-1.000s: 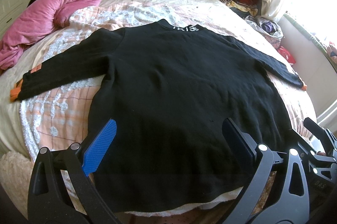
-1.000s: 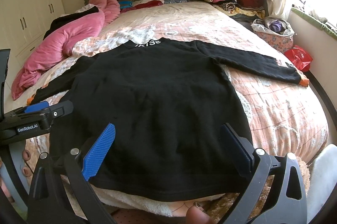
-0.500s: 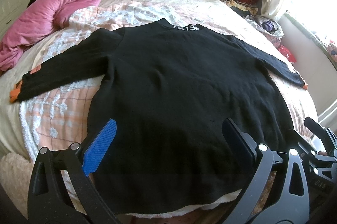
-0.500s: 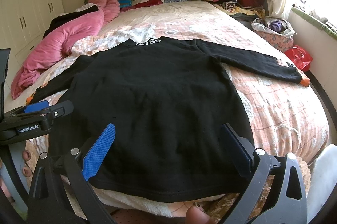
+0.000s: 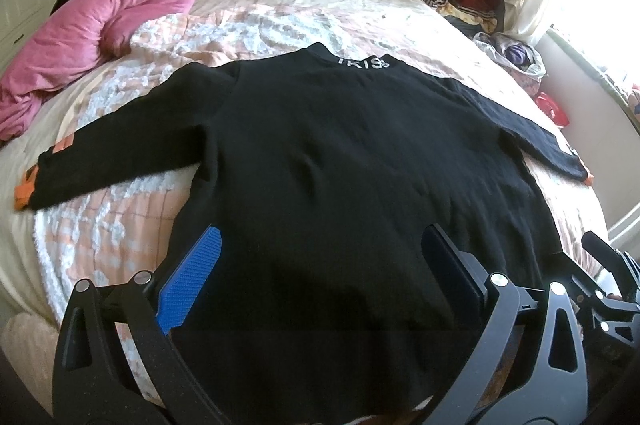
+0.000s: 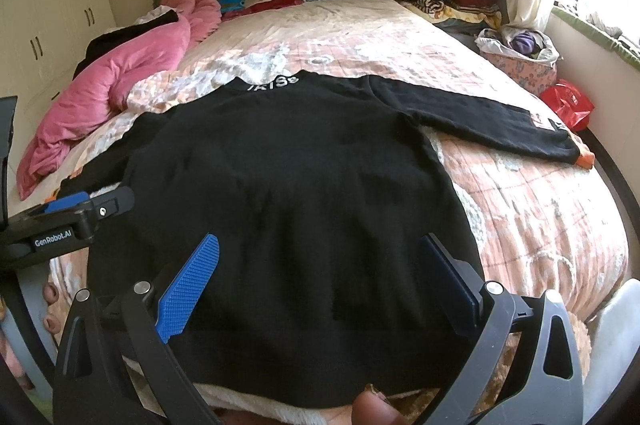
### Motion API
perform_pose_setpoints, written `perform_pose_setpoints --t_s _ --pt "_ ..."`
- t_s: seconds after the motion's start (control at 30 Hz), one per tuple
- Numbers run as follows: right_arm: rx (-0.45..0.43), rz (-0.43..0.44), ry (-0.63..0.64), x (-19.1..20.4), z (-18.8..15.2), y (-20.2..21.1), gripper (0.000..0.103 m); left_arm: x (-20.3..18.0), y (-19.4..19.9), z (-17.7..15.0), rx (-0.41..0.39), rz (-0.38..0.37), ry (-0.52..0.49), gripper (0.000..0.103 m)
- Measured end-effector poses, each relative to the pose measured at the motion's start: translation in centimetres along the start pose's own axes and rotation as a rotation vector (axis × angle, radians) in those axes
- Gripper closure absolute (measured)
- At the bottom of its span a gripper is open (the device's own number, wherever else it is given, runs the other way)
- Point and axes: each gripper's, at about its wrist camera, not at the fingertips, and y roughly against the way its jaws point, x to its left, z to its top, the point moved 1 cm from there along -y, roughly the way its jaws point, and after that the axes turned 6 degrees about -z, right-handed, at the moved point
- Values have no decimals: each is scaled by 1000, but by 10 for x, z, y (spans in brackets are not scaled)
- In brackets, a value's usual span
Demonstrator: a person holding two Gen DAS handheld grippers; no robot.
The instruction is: Fold small clothes
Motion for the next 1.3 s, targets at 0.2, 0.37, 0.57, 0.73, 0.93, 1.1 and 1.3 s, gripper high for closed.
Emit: perform_pose_setpoints --t_s 0.2,0.37,0.57,0.73,0.93,1.1,1.3 --pt "9 37 -9 6 22 -8 4 4 -8 15 9 6 2 9" --pt "1 47 -16 11 38 -14 4 10 -14 27 23 5 23 9" --pt "4 62 -26 11 54 -21 4 12 -18 47 14 6 20 9" --pt "0 55 -38 6 68 -26 4 9 -21 68 -1 2 3 9" --pt "-38 34 -54 -2 94 -28 4 4 -34 86 8 -13 -17 9" --pt "-58 12 -81 -13 115 -36 4 -1 -50 99 28 -25 -31 9" --pt "-75 -52 -124 -34 137 -50 4 -8 -72 114 47 -25 -56 9"
